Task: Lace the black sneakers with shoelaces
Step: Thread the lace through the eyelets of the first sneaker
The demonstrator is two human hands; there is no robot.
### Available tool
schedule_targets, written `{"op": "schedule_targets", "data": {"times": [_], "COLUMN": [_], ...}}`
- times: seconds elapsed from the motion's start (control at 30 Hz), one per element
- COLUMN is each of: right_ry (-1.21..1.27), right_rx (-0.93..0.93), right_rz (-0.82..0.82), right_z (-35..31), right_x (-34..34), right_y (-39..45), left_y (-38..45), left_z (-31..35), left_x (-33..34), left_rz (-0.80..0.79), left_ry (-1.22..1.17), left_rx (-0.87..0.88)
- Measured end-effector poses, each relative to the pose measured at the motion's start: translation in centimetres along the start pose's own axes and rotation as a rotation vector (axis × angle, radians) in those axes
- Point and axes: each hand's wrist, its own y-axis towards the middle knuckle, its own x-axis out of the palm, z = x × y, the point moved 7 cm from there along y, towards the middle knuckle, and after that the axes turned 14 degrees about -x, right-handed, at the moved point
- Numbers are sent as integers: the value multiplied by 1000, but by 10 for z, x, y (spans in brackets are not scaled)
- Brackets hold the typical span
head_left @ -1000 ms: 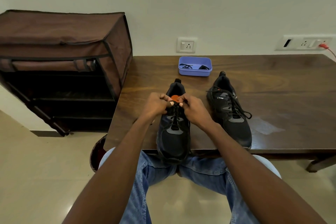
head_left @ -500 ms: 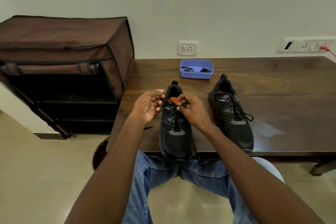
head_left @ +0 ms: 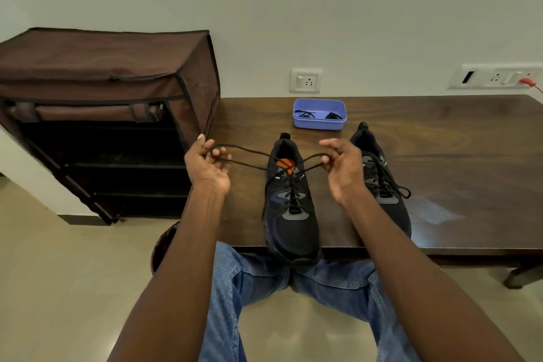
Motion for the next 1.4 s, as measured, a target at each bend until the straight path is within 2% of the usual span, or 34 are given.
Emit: {"op": "schedule_targets", "data": {"times": [0.07, 0.17, 0.27, 0.3, 0.37, 0.43, 0.47, 0.53, 0.6, 0.67, 0.73, 0.8, 0.87, 0.93, 1.03, 1.17, 1.3, 1.4], "right_ry": [164, 196, 147, 56, -358, -818, -969, -1117, -1188, -1314, -1510, -1626, -1458, -1268, -1310, -1359, -1337, -1331], "right_rx": [37, 60, -10, -26, 3, 121, 185, 284, 348, 360, 298, 114, 0, -5, 11, 21, 34, 40], "right_rz": [57, 2, 7, 34, 46, -111, -263, -590, -815, -924, -901, -707, -499, -385, -421, -416, -393, -390], "right_z": [-9, -22, -34, -36, -40, -36, -30, -15, -4, 2, 4, 1, 4, 12, 24, 32, 34, 36], "right_x": [-8, -18, -33, -42, -60, -68, -67, -59, -53, -49, -46, -39, -27, -13, 11, 20, 19, 19], "right_y": [3, 6, 17, 21, 25, 25, 22, 13, 1, 0, 7, 18, 20, 16, 8, 9, 8, 10], "left_y": [0, -1, -6, -6, 0, 4, 2, -1, 2, 7, 10, 7, 3, 0, 0, -1, -3, -4], "left_z": [6, 19, 27, 29, 24, 18, 17, 18, 12, 0, -17, -36, -55, -66, -67, -67, -68, -73], "left_x": [-4, -11, -36, -43, -49, -50, -46, -36, -25, -11, 6, 23, 33, 40, 42, 44, 41, 42], "left_rz": [-28, 40, 392, 497, 596, 682, 721, 773, 721, 527, 303, 179, 148, 171, 218, 221, 230, 193], "left_ry": [-154, -150, 91, 223, 525, 786, 869, 1009, 1092, 1075, 1097, 1253, 1416, 1523, 1557, 1554, 1535, 1536], "left_rx": [27, 108, 123, 102, -14, -107, -85, -1, 48, 95, 140, 180, 200, 234, 299, 302, 282, 177]}}
